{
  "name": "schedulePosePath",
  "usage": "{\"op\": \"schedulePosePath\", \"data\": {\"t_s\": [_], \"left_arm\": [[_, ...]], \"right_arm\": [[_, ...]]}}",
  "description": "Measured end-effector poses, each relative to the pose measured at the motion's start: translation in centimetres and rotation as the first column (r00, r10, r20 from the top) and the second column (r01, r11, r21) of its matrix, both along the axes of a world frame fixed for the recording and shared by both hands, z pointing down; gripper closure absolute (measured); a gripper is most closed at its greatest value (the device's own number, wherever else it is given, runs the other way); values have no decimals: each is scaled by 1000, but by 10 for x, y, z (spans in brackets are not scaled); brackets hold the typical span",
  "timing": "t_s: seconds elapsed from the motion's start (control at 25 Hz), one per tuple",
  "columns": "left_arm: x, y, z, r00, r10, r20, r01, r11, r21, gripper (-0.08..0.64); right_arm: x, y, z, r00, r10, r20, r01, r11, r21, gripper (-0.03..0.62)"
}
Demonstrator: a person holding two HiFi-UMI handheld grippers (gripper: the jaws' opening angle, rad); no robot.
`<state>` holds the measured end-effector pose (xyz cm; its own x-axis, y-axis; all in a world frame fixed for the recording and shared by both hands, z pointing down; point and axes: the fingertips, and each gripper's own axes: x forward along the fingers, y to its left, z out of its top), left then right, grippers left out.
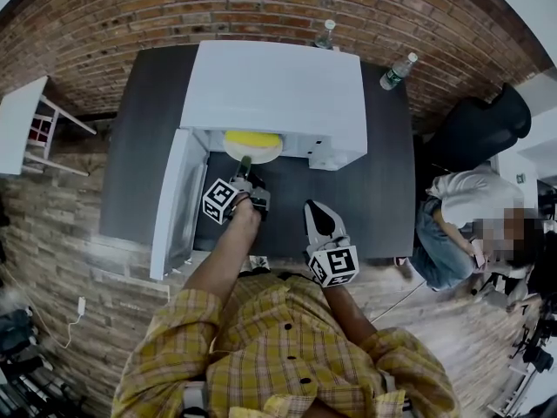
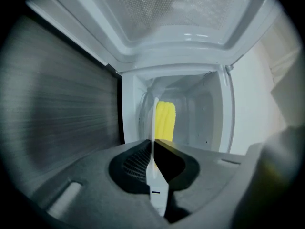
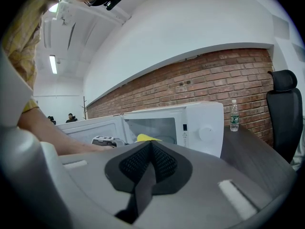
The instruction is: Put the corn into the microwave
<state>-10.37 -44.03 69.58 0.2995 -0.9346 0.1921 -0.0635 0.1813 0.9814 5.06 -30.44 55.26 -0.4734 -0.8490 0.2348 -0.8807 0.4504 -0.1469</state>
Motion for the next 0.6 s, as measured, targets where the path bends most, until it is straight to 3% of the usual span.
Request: {"op": "schedulePosePath", "data": {"t_s": [0.6], "left_arm": [[1,-20,14,1000,-8,-6,8,998,-56,538]], "right_arm": [[-1,-5,4,1000,1,19,-1,1000,-31,589]]}}
